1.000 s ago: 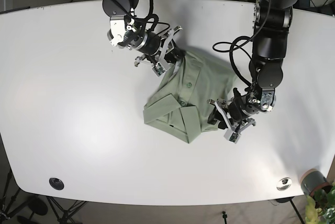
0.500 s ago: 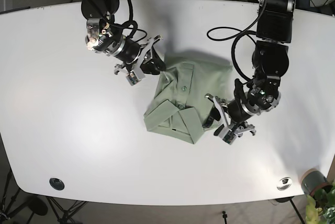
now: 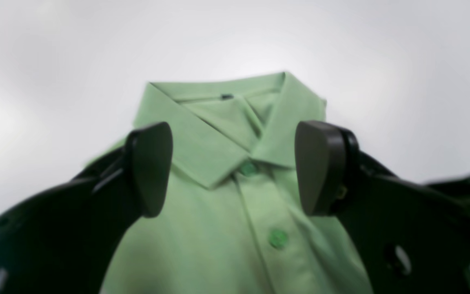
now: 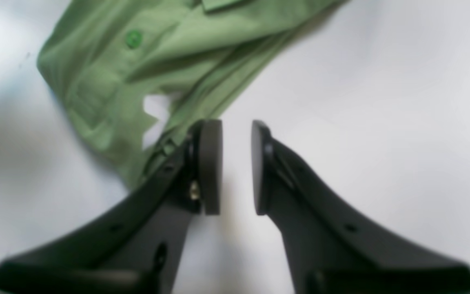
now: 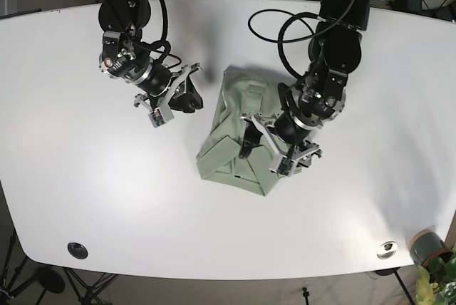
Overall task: Fold the T-shirt properly
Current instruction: 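Grasp the folded shirt with the left gripper and carry it to the table edge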
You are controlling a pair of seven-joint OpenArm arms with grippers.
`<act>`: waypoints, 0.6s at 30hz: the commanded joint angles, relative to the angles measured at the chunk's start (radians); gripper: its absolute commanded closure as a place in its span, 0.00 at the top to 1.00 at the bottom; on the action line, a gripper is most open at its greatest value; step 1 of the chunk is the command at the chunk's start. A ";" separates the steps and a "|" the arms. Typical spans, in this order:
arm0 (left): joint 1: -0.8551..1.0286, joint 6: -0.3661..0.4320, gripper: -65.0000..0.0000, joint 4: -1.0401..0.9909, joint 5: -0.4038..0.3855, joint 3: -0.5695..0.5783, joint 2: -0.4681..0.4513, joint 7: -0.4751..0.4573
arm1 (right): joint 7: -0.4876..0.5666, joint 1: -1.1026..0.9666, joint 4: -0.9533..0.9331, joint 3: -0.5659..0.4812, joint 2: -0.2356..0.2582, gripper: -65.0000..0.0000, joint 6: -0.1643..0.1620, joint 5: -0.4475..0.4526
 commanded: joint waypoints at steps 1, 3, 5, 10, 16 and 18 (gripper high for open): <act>0.001 0.045 0.68 0.022 0.051 0.035 0.027 -0.042 | 0.028 0.023 0.018 0.001 0.000 0.17 0.009 0.018; 0.046 0.080 0.68 0.020 0.104 0.049 0.044 -0.092 | 0.026 0.019 0.021 0.001 0.000 0.17 0.009 0.018; 0.078 0.106 0.68 0.011 0.147 0.052 0.058 -0.141 | 0.026 0.019 0.020 0.001 0.000 0.17 0.009 0.018; 0.116 0.125 0.68 -0.067 0.183 0.056 0.064 -0.191 | 0.026 0.019 0.020 0.001 0.000 0.17 0.009 0.018; 0.115 0.126 0.68 -0.273 0.179 0.052 0.064 -0.263 | 0.026 0.019 0.020 0.001 0.000 0.17 0.009 0.018; 0.115 0.125 0.68 -0.322 0.177 0.050 0.058 -0.285 | 0.026 0.019 0.021 0.001 0.000 0.17 0.009 0.018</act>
